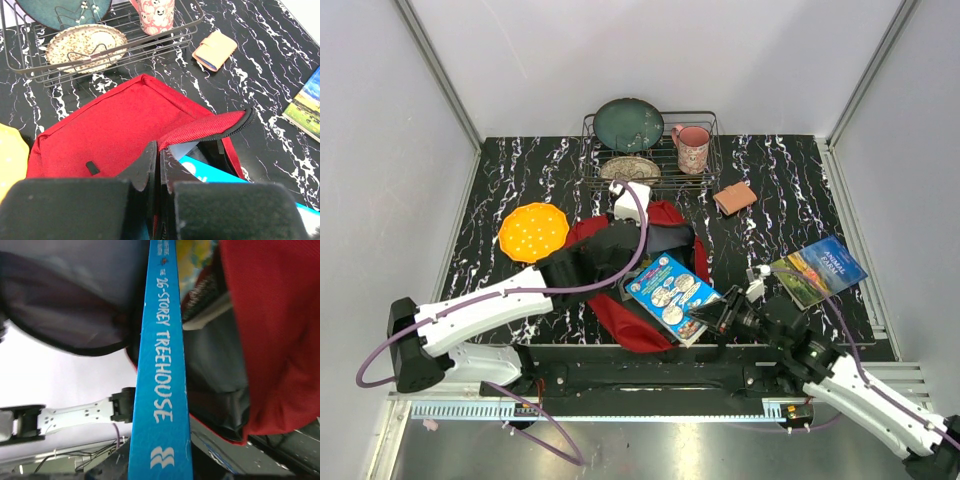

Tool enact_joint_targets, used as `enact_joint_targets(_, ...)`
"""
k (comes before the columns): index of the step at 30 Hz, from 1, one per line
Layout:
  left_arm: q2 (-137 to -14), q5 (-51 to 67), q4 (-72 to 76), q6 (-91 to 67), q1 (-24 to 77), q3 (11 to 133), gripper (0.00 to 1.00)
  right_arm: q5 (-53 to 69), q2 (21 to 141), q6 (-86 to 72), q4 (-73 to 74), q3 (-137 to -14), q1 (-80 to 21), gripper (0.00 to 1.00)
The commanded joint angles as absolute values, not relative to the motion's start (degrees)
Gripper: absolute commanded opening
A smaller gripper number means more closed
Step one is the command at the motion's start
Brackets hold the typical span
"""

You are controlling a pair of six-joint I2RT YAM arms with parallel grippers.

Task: Pack the student bag
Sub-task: Place the book in the student bag.

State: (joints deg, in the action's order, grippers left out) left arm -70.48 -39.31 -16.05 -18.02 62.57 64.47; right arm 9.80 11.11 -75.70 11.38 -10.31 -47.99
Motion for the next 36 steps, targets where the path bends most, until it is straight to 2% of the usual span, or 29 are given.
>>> enact_joint_targets(1,-67.1,-37.5,-8.7,-18.5,63.3,64.1,0.0,6.1,23.1,-80.9,-9.9,-9.4,-48.0,0.0)
enact_joint_targets(10,-64.5,-35.9,-5.4,-17.5,66.4,61.8,0.0,-3.5,52.8,-79.7,-41.1,-10.1,-48.3,0.0)
enact_joint_targets(13,-64.2,-36.0,-5.9,-17.7,66.9,61.7,0.0,-0.1,61.5,-81.7,-54.4,-11.0,-48.2,0.0)
enact_joint_targets(16,-63.4,-36.7,-7.4,-17.8,67.1,61.8,0.0,5.2,64.4,-85.8,-63.3,-9.8,-48.3,0.0)
enact_joint_targets(20,-62.5,-37.9,-7.4,-17.6,67.1,61.1,0.0,5.5,58.2,-88.1,-61.0,-6.8,-48.3,0.0)
enact_joint_targets(25,-62.8,-36.0,-6.7,-17.9,67.2,61.3,0.0,0.4,39.6,-81.0,-31.3,-11.9,-48.4,0.0)
enact_joint_targets(27,-63.1,-35.2,-6.4,-18.4,67.4,62.0,0.0,-5.9,35.8,-80.8,-28.7,-11.6,-48.3,0.0)
enact_joint_targets(31,-64.7,-33.1,-5.7,-18.7,68.9,63.6,0.0,-9.3,38.5,-80.2,-27.9,-12.9,-48.3,0.0)
enact_joint_targets(36,-67.7,-33.2,-5.9,-17.8,70.6,66.7,0.0,-6.9,49.8,-82.3,-37.2,-13.0,-48.4,0.0)
